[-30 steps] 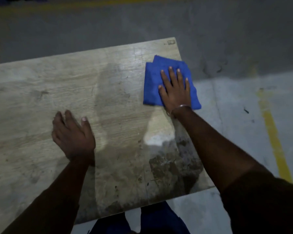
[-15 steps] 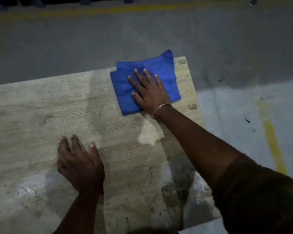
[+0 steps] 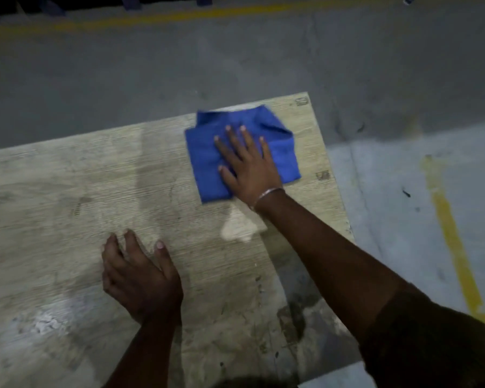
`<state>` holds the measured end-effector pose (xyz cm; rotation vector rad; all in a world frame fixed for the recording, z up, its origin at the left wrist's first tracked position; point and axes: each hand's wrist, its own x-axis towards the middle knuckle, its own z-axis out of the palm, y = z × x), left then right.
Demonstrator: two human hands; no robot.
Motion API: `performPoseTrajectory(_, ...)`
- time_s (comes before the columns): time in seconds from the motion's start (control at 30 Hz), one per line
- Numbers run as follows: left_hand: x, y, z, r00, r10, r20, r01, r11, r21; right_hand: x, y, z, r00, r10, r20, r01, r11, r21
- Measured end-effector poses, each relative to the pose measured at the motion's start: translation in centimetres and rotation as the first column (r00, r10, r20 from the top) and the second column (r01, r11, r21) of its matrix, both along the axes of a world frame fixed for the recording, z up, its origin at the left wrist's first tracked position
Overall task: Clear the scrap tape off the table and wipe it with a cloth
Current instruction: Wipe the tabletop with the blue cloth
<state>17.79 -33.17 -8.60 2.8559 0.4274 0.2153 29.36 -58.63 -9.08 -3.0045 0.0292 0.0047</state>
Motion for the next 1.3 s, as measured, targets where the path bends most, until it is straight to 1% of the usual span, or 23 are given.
performPoseTrajectory(0.03,0.0,0.0,0.1,1.0,0.002,-0.01,-0.002,1.0,-0.003,-1.6,-0.8,0.2,0.997,0.083,0.003,-0.083,0.996,0.021)
performPoseTrajectory(0.1,0.1,-0.1,0.3,0.999,0.0,-0.042,-0.001,1.0,-0.023,-4.2,-3.9,0.4,1.0,0.014,0.008,-0.014,1.0,0.027)
performPoseTrajectory(0.23,0.1,-0.1,0.8,0.997,0.01,-0.081,-0.011,1.0,-0.019,-6.7,-5.9,0.7,0.854,-0.519,-0.026,0.519,0.855,-0.003)
performPoseTrajectory(0.3,0.0,-0.1,0.8,0.997,-0.002,-0.08,0.0,1.0,-0.024,-7.4,-2.6,0.5,0.888,-0.46,-0.019,0.46,0.888,-0.009)
performPoseTrajectory(0.4,-0.2,0.2,0.5,0.998,-0.006,-0.059,0.005,1.0,-0.016,-10.4,-0.3,0.4,0.996,0.06,-0.062,-0.059,0.998,0.005)
performPoseTrajectory(0.47,-0.3,0.4,0.4,0.999,-0.014,-0.051,0.014,1.0,-0.001,-12.3,-3.0,0.7,0.979,0.185,-0.086,-0.183,0.983,0.032)
performPoseTrajectory(0.53,-0.4,0.3,0.3,0.998,-0.015,-0.056,0.016,1.0,0.023,-14.0,-5.5,1.0,0.987,-0.137,-0.083,0.141,0.989,0.035)
performPoseTrajectory(0.6,-0.5,0.3,0.2,0.998,-0.015,-0.06,0.017,0.999,0.037,-15.4,-4.6,0.6,0.86,-0.509,-0.038,0.509,0.861,-0.022)
performPoseTrajectory(0.63,-0.5,0.4,0.1,0.998,-0.021,-0.062,0.024,0.999,0.044,-16.0,-2.8,0.3,0.821,-0.571,-0.003,0.57,0.82,-0.051)
performPoseTrajectory(0.67,-0.6,0.4,0.0,0.997,-0.027,-0.066,0.031,0.998,0.05,-16.5,-0.8,0.1,0.845,-0.534,0.007,0.533,0.844,-0.058)
performPoseTrajectory(0.73,-0.6,0.7,-0.3,0.997,-0.026,-0.074,0.03,0.998,0.051,-18.8,2.1,0.1,0.985,-0.166,-0.048,0.165,0.986,-0.019)
performPoseTrajectory(0.8,-0.5,0.8,-0.6,0.997,-0.018,-0.078,0.021,0.999,0.045,-21.3,0.8,0.6,0.99,0.125,-0.067,-0.121,0.991,0.052)
performPoseTrajectory(0.83,-0.5,0.8,-0.7,0.997,-0.019,-0.079,0.023,0.999,0.043,-22.2,-0.5,0.7,0.996,0.072,-0.057,-0.068,0.995,0.07)
performPoseTrajectory(0.87,-0.6,0.8,-0.8,0.997,-0.024,-0.079,0.027,0.999,0.042,-22.9,-1.8,0.6,0.992,-0.117,-0.049,0.121,0.99,0.079)
performPoseTrajectory(0.93,-0.5,0.8,-0.9,0.997,-0.029,-0.077,0.033,0.998,0.047,-23.8,-2.7,0.4,0.845,-0.533,-0.045,0.534,0.845,0.025)
performPoseTrajectory(0.97,-0.5,0.7,-1.0,0.997,-0.035,-0.073,0.038,0.998,0.044,-23.9,-2.1,0.2,0.804,-0.593,-0.048,0.593,0.805,-0.02)
performPoseTrajectory(1.0,-0.5,0.7,-1.1,0.997,-0.037,-0.068,0.04,0.998,0.038,-24.0,-1.2,0.2,0.832,-0.55,-0.069,0.549,0.835,-0.038)
performPoseTrajectory(1.07,-0.6,0.8,-1.2,0.998,-0.03,-0.061,0.032,0.999,0.037,-25.7,-0.3,0.4,0.971,-0.223,-0.086,0.223,0.975,-0.011)
performPoseTrajectory(1.13,-0.6,0.8,-1.3,0.998,-0.029,-0.06,0.032,0.999,0.039,-27.7,-2.6,0.8,0.997,-0.013,-0.081,0.014,1.0,0.015)
performPoseTrajectory(1.17,-0.5,0.8,-1.3,0.998,-0.03,-0.063,0.033,0.999,0.038,-28.5,-3.5,0.8,0.99,-0.121,-0.079,0.123,0.992,0.025)
performPoseTrajectory(1.23,-0.5,0.8,-1.4,0.997,-0.027,-0.066,0.03,0.999,0.04,-29.9,-3.2,0.7,0.852,-0.52,-0.067,0.521,0.854,-0.01)
performPoseTrajectory(1.27,-0.4,0.8,-1.3,0.997,-0.03,-0.069,0.032,0.999,0.036,-30.4,-2.0,0.4,0.815,-0.574,-0.076,0.572,0.819,-0.051)
performPoseTrajectory(1.3,-0.5,0.8,-1.3,0.996,-0.035,-0.079,0.037,0.999,0.027,-31.2,-0.6,0.4,0.863,-0.494,-0.102,0.489,0.869,-0.076)
